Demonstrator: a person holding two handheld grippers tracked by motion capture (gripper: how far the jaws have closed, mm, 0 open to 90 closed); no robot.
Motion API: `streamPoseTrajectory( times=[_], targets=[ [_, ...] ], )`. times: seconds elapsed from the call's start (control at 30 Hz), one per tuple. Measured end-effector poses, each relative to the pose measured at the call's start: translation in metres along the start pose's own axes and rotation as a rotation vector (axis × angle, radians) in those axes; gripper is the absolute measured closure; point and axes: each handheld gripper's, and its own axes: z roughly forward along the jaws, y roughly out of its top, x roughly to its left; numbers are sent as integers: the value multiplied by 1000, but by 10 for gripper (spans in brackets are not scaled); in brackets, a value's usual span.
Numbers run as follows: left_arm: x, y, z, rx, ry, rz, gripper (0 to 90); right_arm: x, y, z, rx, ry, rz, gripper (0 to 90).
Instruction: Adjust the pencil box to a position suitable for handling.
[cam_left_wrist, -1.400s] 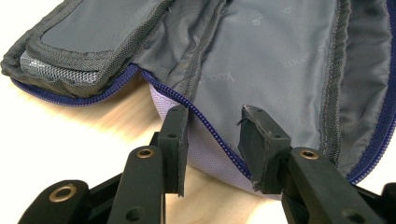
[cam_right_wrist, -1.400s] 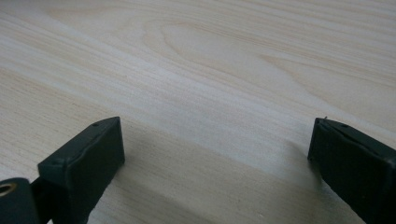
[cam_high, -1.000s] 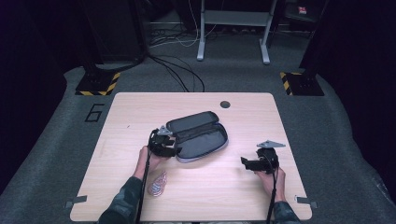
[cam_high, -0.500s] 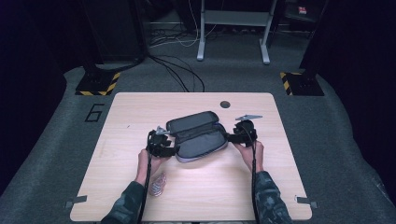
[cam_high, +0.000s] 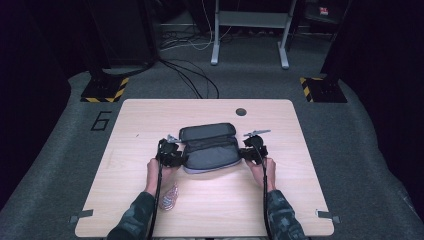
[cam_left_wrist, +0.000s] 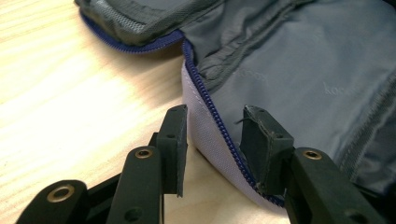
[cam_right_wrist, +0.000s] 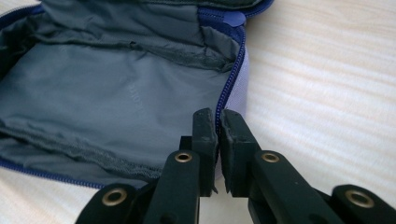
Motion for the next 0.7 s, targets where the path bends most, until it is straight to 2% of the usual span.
streamPoseTrajectory(
  times=[0.13, 0.2, 0.23, 0.3, 0.33, 0.37, 0.4, 0.47, 0.53, 0.6, 0.7],
  targets=[
    [1, 0, 4, 19, -17, 16, 612, 5, -9, -5, -13, -4, 9, 862],
    [2, 0, 6, 12, -16, 28, 611, 7, -14, -8, -17, -10, 14, 866],
    [1, 0, 8, 1, -20, 2, 616, 8, -16, -9, -20, -10, 22, 870],
    [3, 1, 8, 9, -27, 20, 623, 9, -20, -12, -26, -18, 29, 872],
    [2, 1, 9, 3, -29, 13, 626, 10, -22, -13, -23, -18, 23, 872],
    [2, 2, 10, 6, -30, 17, 629, 12, -23, -14, -24, -19, 44, 872],
    [2, 3, 11, 6, -27, 21, 632, 12, -25, -15, -27, -21, 37, 872],
    [2, 6, 12, 11, -24, 28, 638, 15, -28, -17, -33, -24, 58, 872],
    [2, 9, 14, 5, -24, 21, 641, 16, -32, -19, -36, -24, 59, 872],
    [4, 10, 15, 12, -30, 30, 641, 18, -37, -21, -48, -25, 65, 871],
    [4, 10, 14, 8, -35, 27, 628, 17, -39, -23, -61, -17, 65, 822]
  ],
)
